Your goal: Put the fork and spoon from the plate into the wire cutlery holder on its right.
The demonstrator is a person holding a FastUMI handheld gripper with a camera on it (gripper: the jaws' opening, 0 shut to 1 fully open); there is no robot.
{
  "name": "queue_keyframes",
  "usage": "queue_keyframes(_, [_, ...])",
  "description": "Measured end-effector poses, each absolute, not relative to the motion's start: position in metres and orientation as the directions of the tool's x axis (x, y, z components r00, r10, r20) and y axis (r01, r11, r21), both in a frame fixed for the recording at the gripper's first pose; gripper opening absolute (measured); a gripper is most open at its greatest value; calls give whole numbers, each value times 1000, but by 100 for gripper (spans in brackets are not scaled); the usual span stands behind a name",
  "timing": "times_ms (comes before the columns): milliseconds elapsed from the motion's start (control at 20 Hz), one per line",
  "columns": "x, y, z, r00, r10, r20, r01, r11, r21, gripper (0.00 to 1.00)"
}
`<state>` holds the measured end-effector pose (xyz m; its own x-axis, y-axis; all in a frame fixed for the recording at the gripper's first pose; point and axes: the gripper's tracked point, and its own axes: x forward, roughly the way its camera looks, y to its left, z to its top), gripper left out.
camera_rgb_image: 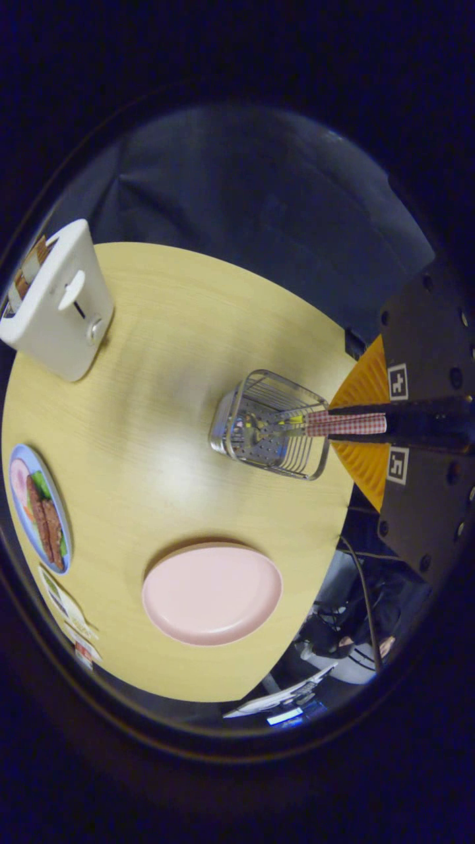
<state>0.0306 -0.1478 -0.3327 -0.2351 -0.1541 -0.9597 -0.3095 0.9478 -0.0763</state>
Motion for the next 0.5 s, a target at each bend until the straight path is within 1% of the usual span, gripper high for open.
queue_keyframes(50, [34,-144,-329,-190,-138,-972,-307,949,-74,15])
queue_keyframes(100, [35,-138,-327,-140,-117,-983,-304,950,-70,16])
queue_keyframes(150, [39,-131,-324,-75,-96,-993,-311,948,-68,23])
queue_keyframes(200, [47,-129,-319,9,-97,-995,-309,946,-95,26])
queue_keyframes(250, [54,-124,-314,96,-89,-991,-297,948,-114,33])
queue_keyframes(350, [57,-110,-291,244,-59,-968,-279,952,-128,35])
queue_keyframes(450, [56,-90,-269,379,-30,-925,-262,955,-138,39])
queue_keyframes(500, [55,-81,-257,442,-17,-897,-260,955,-146,40])
